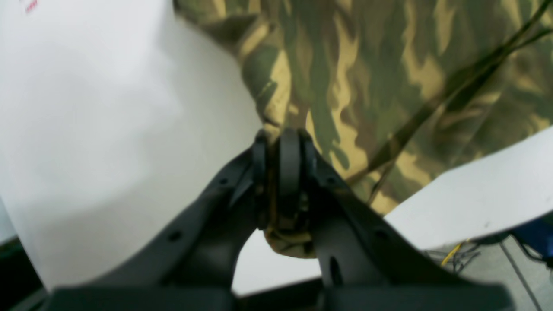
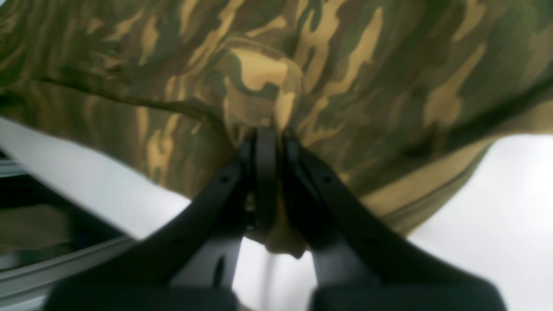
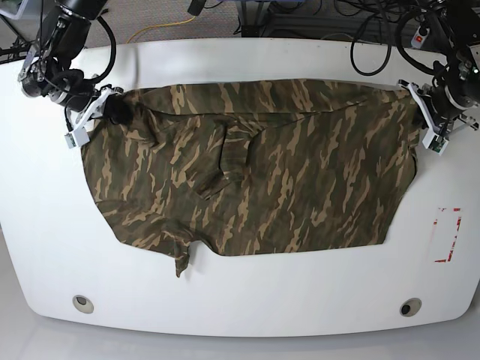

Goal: Fold the T-shirt properly
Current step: 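Pull both grippers apart and drag the shirt flat across the table, then hold the hem corners with both grippers and tug the shirt taut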

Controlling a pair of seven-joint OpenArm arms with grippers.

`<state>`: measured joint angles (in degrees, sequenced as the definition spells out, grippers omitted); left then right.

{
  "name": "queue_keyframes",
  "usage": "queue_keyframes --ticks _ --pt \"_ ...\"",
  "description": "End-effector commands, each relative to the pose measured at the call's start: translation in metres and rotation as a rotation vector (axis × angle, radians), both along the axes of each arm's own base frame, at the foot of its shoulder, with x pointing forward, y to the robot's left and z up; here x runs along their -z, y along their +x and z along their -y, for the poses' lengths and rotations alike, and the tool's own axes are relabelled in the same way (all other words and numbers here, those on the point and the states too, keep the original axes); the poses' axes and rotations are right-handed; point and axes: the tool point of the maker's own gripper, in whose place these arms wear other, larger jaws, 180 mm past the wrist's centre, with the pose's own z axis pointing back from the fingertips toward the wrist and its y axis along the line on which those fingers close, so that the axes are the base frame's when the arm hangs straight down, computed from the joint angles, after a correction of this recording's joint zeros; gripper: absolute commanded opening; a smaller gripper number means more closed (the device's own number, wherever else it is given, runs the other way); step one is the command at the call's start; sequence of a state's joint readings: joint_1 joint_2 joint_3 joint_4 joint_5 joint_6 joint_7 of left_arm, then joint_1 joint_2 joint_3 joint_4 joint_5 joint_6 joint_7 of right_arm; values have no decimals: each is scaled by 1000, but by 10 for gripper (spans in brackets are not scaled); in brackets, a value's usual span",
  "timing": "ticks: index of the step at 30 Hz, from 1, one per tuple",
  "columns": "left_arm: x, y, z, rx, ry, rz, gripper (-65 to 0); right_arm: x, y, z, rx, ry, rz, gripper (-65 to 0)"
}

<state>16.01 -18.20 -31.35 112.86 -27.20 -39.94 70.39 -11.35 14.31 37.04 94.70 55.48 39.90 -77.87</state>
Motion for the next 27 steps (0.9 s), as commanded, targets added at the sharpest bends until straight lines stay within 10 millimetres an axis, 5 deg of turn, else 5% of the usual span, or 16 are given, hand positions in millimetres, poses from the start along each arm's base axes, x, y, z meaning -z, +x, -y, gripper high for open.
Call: queue_keyframes --ticks 1,11,22,27 --pt "-10 4 -10 -7 22 29 -646 -13 2 -2 -3 39 48 -650" --pt "-8 2 -12 -10 22 23 -646 0 -26 0 15 51 -16 -633" --pt "-4 -2 -21 -30 81 -6 -646 1 -35 -3 -12 67 -41 -208" --pt "-3 -3 -26 -41 114 -17 -646 -13 -18 3 -18 67 14 -184"
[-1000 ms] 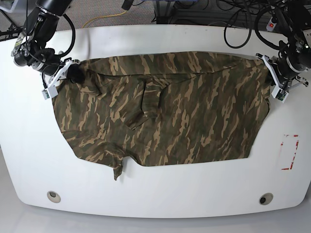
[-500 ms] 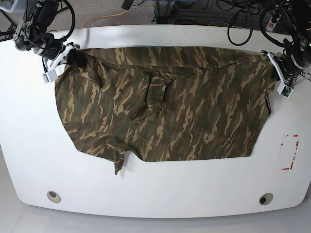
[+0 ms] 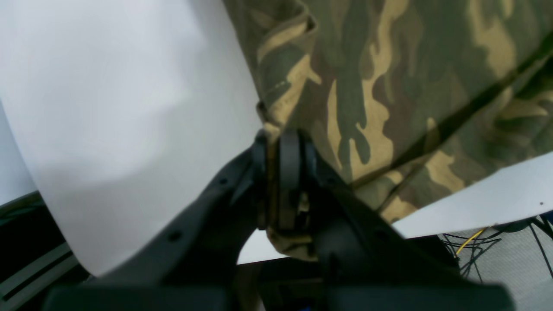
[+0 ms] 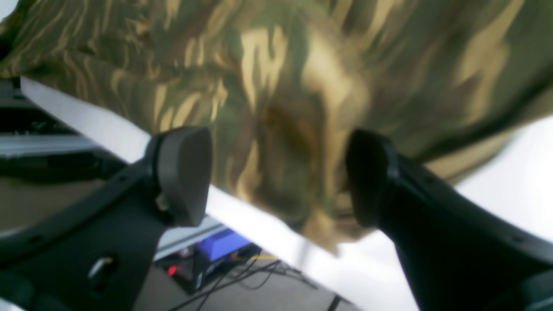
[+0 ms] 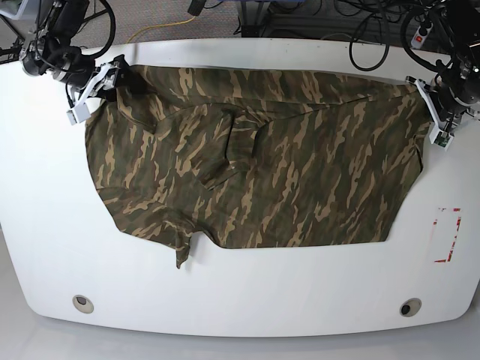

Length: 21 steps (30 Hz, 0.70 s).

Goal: Fold the T-shirt properly
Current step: 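Hold the hem corners with both grippers and tug the shirt taut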

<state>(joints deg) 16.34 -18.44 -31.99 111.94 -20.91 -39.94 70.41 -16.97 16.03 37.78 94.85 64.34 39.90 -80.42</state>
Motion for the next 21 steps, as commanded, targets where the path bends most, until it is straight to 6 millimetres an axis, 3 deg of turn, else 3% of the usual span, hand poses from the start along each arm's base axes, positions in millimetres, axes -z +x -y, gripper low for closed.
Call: queue_keyframes --ticks 1,4,11,16,19,21 --pt "-10 6 -2 11 17 33 -646 -14 18 9 4 -31 63 -184" --pt "-10 6 -2 11 17 33 -646 -13 32 11 -8 -90 66 -184" --pt "-10 6 -2 11 17 33 -646 -4 53 -11 -117 -161 50 -184" --pt "-10 6 -3 9 17 34 -646 24 45 -17 -107 -98 -45 -184" --pt "-10 6 -4 8 21 32 -646 28 40 -16 -104 -92 -63 -189" --pt "-10 6 -4 8 21 32 -646 31 34 -17 -106 -91 -76 -243"
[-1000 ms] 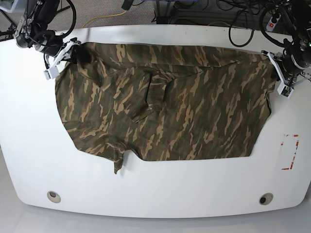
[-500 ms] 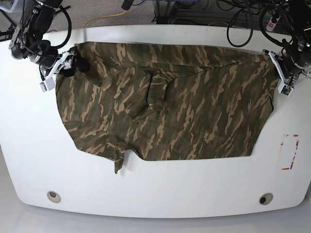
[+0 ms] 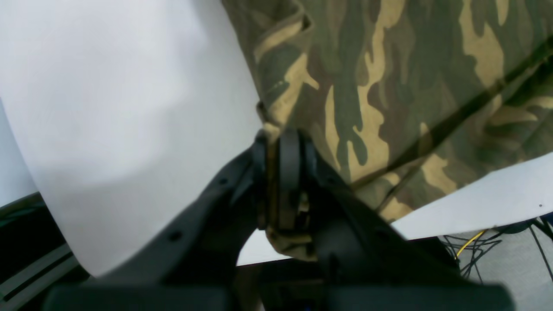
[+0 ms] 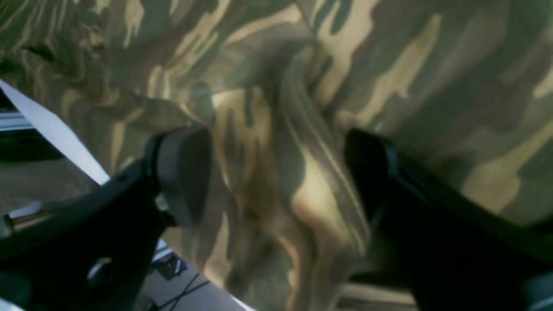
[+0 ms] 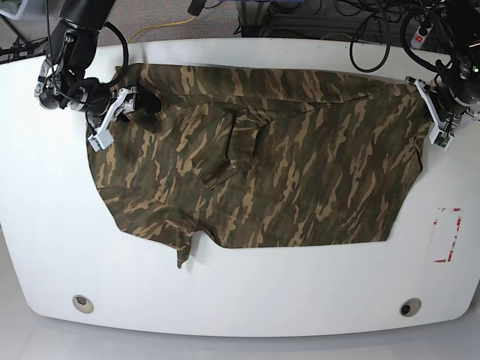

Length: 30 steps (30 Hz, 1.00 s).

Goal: Fold the T-shirt properly
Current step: 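Hold the hem corners with both grippers and tug the shirt taut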

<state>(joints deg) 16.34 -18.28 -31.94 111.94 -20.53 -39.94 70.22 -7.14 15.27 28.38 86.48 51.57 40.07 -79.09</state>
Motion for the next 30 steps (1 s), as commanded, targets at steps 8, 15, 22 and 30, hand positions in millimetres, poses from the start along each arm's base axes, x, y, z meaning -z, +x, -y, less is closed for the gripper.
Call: queue_keyframes --ticks 8,15,22,30 --pt "-10 5 -6 1 21 33 -646 -32 -6 -9 -29 19 115 -650" --pt "-13 0 -16 -72 4 59 -646 -52 -25 4 20 -31 170 -650" --pt "-11 -7 -20 -132 -19 72 -646 -57 -45 25 78 -87 162 -650" --pt "-24 14 -21 -243 -85 177 -646 -64 -47 50 158 -123 177 -650"
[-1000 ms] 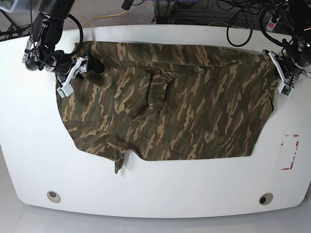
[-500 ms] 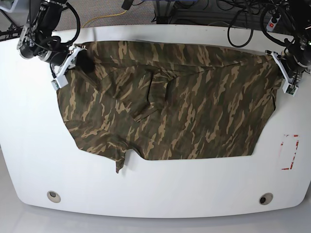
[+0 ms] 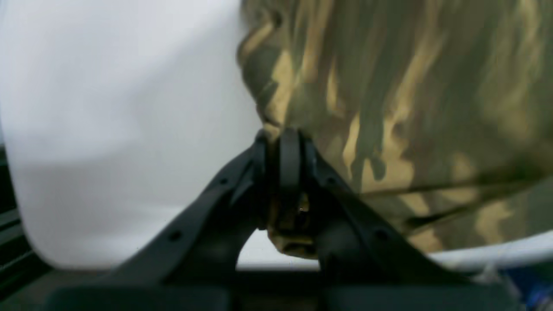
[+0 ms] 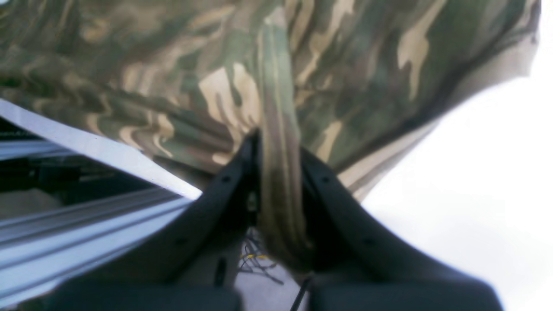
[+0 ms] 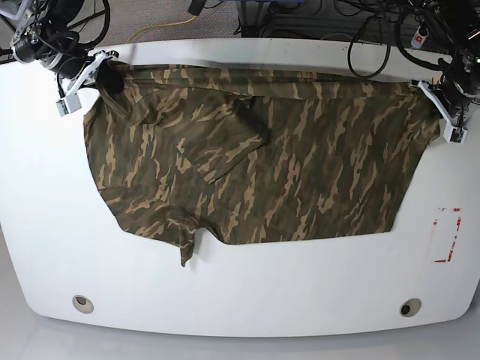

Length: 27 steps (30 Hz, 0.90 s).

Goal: Fold the T-shirt properly
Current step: 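Hold the hem corners with both grippers and tug the shirt taut, then release the hem with the left gripper and regrasp the shirt side edge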

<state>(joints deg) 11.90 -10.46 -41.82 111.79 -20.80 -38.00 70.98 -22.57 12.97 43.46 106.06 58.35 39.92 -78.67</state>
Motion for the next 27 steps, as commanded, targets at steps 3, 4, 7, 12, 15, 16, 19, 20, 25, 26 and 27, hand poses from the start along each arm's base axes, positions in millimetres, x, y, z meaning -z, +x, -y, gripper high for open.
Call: queue_keyframes --ticks 3,4,7,12,15,16,19,20,25,26,27 --pt "-23 25 -3 -26 7 95 -646 -14 16 16 29 -33 63 -650" --pt "-26 32 1 -16 3 107 -646 -12 17 17 36 -29 61 -650" --pt "-27 44 10 -3 -14 102 -646 -9 22 21 47 -25 56 -650" --pt "-11 59 5 -37 -82 40 -646 3 31 29 82 16 34 -650" --pt "-1 70 -1 -55 -129 15 -646 5 38 39 100 -7 31 -650" --pt "2 74 -5 -61 -141 8 -646 5 39 41 104 -14 31 -650" --pt "7 89 -6 -73 -193 1 -643 5 44 44 111 -29 39 -650" --pt "10 95 -6 -78 -218 -4 -642 5 46 44 111 -34 41 -650" --pt "21 111 0 -88 -300 -26 -636 7 50 36 90 -29 47 -650" --pt "23 114 1 -85 -309 -31 -624 6 50 36 91 -27 53 -650" --pt "25 116 5 -76 -317 -41 -590 6 51 34 87 -23 60 -650"
